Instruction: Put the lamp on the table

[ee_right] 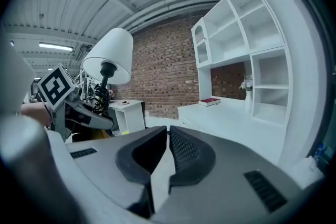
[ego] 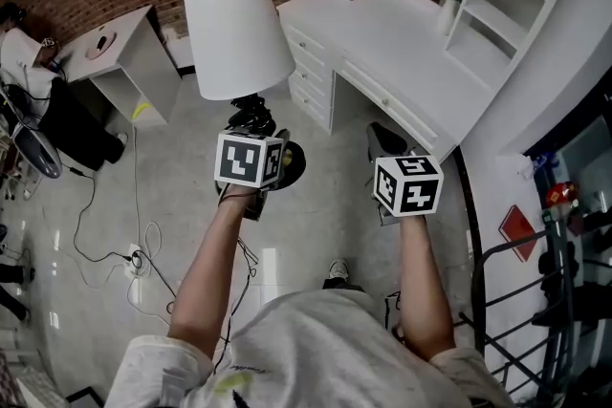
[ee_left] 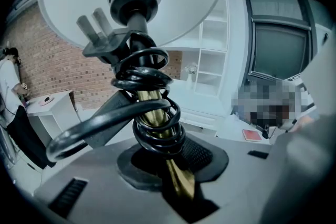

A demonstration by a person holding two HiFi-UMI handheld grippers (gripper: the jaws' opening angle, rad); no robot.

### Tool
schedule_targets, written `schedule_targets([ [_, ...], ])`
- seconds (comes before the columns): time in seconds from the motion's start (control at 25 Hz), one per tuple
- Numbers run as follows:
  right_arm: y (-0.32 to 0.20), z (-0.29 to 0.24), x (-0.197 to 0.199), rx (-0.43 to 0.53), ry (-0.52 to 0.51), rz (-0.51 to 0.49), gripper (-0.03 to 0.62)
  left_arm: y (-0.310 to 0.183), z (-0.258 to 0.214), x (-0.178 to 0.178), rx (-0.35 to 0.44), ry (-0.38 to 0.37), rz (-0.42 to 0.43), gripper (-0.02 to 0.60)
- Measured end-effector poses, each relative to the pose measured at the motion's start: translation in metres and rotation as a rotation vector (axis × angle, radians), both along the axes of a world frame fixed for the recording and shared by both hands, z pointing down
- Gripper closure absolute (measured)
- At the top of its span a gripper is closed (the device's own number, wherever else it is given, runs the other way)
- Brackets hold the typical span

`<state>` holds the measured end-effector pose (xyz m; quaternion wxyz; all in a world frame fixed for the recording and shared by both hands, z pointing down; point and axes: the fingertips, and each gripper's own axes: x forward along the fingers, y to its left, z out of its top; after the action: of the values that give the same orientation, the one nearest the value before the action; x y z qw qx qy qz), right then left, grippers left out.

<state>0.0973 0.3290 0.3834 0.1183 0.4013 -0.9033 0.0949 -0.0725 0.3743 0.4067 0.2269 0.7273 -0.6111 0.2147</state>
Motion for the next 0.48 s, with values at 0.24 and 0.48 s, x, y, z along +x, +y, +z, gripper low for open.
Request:
schedule_targets([
  [0.24, -0.053, 0.002, 0.018, -0.012, 0.005, -0.021, 0.589, -0.05, 0.0, 0.016, -0.014, -0.011, -0.024, 0.476],
  [0.48, -0.103, 0.004, 0.031, -0.023, -0.002, -0.034, 0.589, -0.098, -0.008, 0.032, -0.011, -0.02, -0.025, 0.476],
])
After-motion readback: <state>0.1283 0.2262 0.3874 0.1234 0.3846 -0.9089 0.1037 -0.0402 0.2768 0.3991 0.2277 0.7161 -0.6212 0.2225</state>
